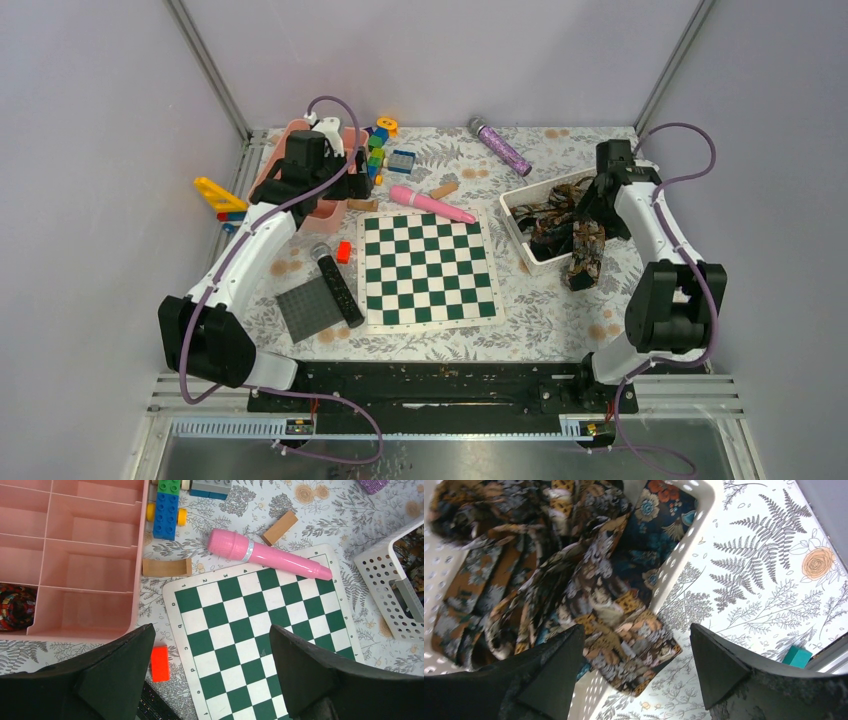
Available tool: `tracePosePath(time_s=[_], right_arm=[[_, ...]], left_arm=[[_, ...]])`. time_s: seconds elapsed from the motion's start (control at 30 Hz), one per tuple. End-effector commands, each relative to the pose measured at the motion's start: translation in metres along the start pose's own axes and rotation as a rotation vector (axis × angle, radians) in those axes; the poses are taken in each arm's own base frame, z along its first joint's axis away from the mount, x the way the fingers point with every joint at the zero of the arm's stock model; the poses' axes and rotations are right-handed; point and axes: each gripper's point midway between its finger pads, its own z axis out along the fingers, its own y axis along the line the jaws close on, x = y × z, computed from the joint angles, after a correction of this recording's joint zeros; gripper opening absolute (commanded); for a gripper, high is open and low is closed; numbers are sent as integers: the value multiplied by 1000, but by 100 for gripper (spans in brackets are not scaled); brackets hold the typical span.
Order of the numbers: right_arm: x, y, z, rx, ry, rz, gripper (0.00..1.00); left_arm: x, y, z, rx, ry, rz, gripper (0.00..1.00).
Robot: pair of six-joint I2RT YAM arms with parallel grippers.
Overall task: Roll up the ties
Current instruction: Pick up the tie from the bin.
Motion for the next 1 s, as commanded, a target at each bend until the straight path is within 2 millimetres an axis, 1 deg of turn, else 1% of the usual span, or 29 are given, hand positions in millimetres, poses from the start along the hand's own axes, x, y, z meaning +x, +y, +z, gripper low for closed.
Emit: tracePosePath(time_s=[0.0, 0.07, 0.2, 0.3, 0.4, 0.63, 0.8, 0.9, 0.97], right_arm=[[-22, -2, 10, -11, -20, 10, 84], [-23, 2, 15, -47, -8, 15, 84], [-26, 18, 20, -137, 5, -16, 80], [-22, 26, 22, -179, 20, -23, 75], [-14, 31, 25, -203, 55, -22, 71], [11, 28, 38, -188, 126, -30, 71], [19, 27, 40, -189, 147, -36, 70], [25, 33, 37, -233, 171, -38, 64], [29, 38, 35, -265, 182, -31, 58]], left_arm=[[-17, -13, -5, 55, -63, -6, 88], [-16, -15, -5, 67, -60, -5, 88], [-17, -15, -6, 68, -62, -3, 88], [-16, -15, -5, 71, -60, -2, 88], [-17, -15, -5, 72, -58, 0, 88], [-15, -17, -3, 82, -50, 2, 88], [-14, -17, -2, 85, -46, 4, 89], [-13, -18, -1, 88, -43, 3, 89], [-13, -18, 0, 91, -40, 3, 89]])
